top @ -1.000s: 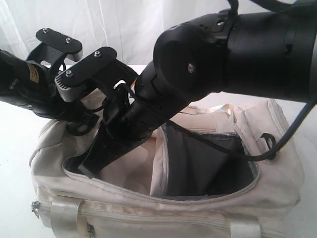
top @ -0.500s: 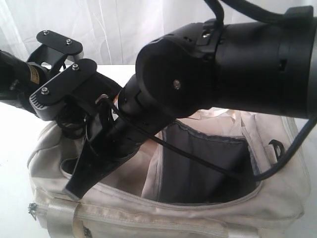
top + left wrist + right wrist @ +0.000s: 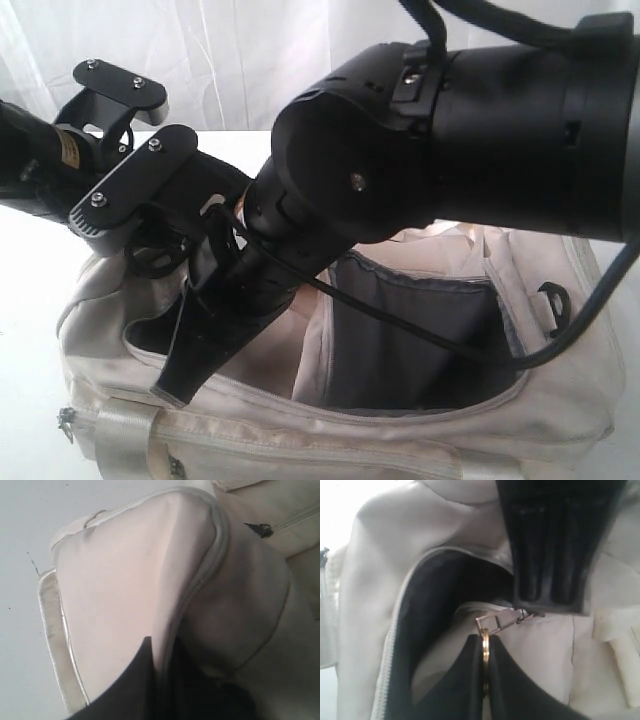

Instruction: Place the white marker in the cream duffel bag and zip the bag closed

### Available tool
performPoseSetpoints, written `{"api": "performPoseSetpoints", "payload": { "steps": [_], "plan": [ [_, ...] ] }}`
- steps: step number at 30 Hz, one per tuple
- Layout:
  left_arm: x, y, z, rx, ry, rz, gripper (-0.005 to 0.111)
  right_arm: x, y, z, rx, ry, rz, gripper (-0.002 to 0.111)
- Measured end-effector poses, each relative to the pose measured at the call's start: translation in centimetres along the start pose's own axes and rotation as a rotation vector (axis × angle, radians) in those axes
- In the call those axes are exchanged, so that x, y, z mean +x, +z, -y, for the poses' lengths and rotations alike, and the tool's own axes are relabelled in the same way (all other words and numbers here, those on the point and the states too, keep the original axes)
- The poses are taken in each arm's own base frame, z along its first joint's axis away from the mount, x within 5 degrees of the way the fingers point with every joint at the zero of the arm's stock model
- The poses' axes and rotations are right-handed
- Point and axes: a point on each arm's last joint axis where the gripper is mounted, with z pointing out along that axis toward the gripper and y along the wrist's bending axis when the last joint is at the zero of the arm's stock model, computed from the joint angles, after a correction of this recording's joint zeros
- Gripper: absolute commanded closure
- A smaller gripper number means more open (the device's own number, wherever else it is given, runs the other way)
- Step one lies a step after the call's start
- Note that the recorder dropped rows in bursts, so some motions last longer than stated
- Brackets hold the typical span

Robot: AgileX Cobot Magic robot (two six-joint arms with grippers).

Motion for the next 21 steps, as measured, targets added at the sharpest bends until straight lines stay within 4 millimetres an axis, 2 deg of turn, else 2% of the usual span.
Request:
{"api": "performPoseSetpoints", "payload": {
  "steps": [9, 14, 17, 21],
  "plan": [
    [-0.5, 0.0, 0.0, 0.001, 0.001, 0.052, 0.058, 0.0, 0.0, 0.0, 0.004, -0.007, -0.005, 0.108],
    [-1.8, -0.9, 0.0, 0.011, -0.026, 0.070, 0.056, 0.0, 0.0, -0.2, 0.000, -0.012, -0.006, 0.108],
    [-2.0, -1.3, 0.5, 0.074, -0.067, 0.043, 0.055, 0.0, -0.1, -0.2, 0.000, -0.012, -0.005, 0.108],
    [-1.9, -1.4, 1.3, 0.162, -0.069, 0.029, 0.043, 0.0, -0.1, -0.2, 0.001, -0.012, -0.001, 0.108]
  ]
}}
